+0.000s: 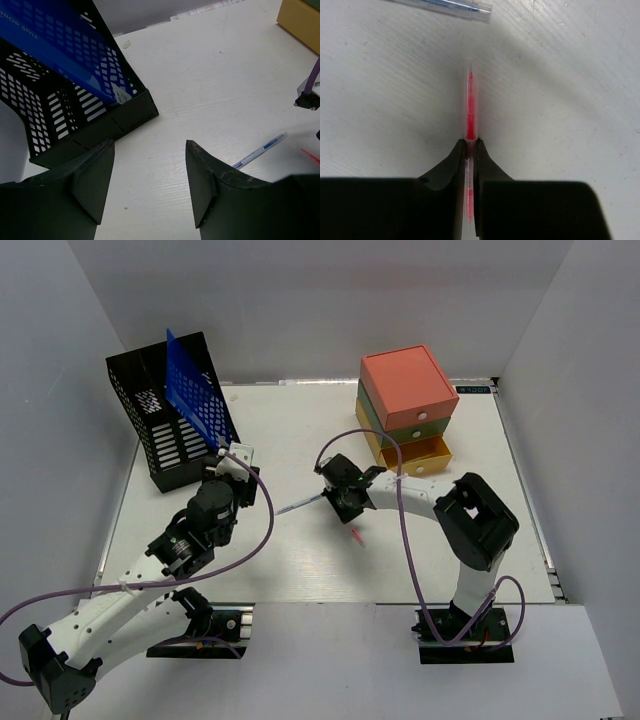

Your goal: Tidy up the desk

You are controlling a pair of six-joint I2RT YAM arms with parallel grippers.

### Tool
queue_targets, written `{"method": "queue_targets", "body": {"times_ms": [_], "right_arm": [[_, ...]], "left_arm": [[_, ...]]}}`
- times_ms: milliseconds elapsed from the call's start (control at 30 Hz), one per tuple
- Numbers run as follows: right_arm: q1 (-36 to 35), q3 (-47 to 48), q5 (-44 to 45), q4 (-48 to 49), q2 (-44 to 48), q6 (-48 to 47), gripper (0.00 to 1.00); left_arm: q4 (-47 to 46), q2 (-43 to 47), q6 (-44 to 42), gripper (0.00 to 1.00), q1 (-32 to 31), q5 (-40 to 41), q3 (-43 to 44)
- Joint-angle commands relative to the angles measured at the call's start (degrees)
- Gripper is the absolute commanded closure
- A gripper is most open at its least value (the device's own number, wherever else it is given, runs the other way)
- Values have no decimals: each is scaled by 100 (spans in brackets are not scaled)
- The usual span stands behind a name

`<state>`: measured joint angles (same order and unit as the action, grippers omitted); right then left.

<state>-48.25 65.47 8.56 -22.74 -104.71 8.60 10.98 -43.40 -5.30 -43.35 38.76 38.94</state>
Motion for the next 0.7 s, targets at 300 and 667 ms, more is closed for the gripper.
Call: {"method": "queue_targets", "body": {"times_ms": [300,667], "right_arm": [[737,395,-801,-863,1135,-2412,100],[1721,257,-2367,-811,2709,-6226,100]], "left_arm": [[-114,103,-59,31,-24,-150,-44],[-114,86,-85,31,-24,-369,-62]]}}
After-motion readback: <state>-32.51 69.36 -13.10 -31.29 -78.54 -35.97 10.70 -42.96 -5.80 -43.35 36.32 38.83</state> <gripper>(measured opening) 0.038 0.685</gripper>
